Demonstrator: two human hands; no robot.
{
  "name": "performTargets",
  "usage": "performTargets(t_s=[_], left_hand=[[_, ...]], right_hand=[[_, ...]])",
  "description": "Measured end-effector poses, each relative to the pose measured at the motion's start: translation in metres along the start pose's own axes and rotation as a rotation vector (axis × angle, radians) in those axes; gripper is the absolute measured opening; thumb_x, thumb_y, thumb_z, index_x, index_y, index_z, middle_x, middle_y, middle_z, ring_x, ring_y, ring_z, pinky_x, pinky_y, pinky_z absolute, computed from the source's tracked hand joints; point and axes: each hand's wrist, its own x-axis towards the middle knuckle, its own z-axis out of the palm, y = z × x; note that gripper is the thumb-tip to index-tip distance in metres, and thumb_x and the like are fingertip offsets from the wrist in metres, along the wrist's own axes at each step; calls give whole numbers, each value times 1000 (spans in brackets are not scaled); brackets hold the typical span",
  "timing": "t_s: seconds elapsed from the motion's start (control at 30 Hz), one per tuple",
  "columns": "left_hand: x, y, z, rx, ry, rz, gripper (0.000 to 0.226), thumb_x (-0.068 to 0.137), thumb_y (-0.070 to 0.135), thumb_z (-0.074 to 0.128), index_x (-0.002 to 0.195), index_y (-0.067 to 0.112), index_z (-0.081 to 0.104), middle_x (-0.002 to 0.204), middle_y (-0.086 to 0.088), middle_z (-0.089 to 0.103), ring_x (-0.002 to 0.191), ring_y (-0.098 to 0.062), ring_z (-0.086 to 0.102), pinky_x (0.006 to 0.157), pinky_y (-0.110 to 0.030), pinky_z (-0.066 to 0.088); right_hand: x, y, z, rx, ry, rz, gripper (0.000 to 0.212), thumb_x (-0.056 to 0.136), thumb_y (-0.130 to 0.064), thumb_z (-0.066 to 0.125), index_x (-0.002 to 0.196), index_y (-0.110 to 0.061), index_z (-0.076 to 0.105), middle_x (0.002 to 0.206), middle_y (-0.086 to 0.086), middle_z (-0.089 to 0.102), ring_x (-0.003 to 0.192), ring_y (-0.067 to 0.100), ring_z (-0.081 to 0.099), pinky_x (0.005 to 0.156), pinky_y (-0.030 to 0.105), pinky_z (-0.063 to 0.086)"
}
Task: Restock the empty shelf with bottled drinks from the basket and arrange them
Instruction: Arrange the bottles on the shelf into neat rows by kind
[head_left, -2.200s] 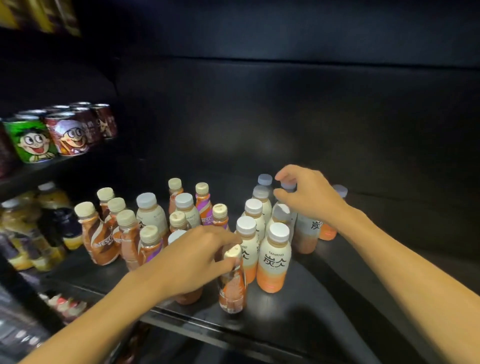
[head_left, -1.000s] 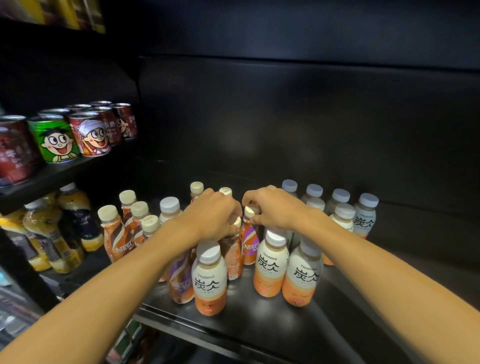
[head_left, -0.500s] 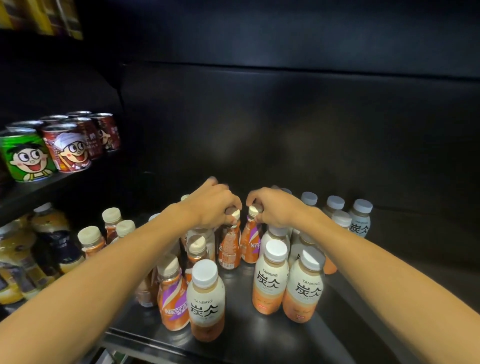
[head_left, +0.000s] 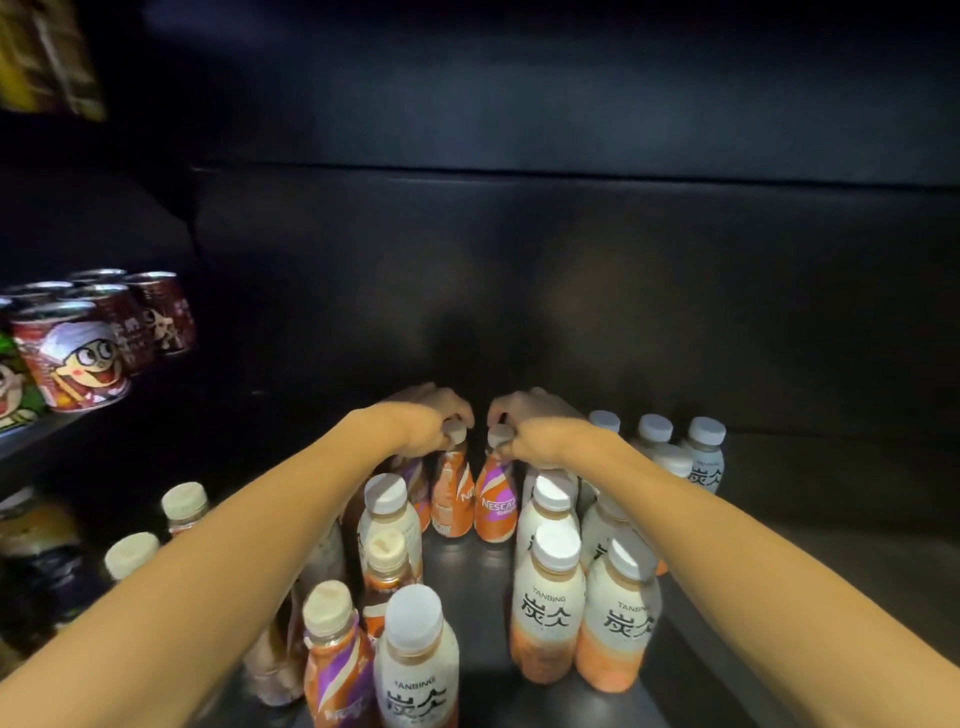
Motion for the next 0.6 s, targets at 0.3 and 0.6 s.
performTargets(t_s=[0.3, 0.6], left_hand=[[19, -7, 4, -239, 115, 42, 28, 82, 25, 80, 90, 45, 63, 101, 19, 54, 101, -10, 56, 84, -31, 48], [28, -12, 9, -270, 119, 1, 50, 84, 16, 77, 130, 28, 60, 128, 4, 62, 117, -17, 59, 97, -36, 51]], right_hand=[[4, 3, 1, -77, 132, 45, 40, 93, -31, 72, 132, -26, 61, 129, 9, 58, 122, 28, 50, 88, 30, 32], [16, 11, 3, -113, 138, 2, 39, 86, -39, 78, 121, -27, 65, 113, 1, 66, 113, 21, 55, 102, 40, 33]])
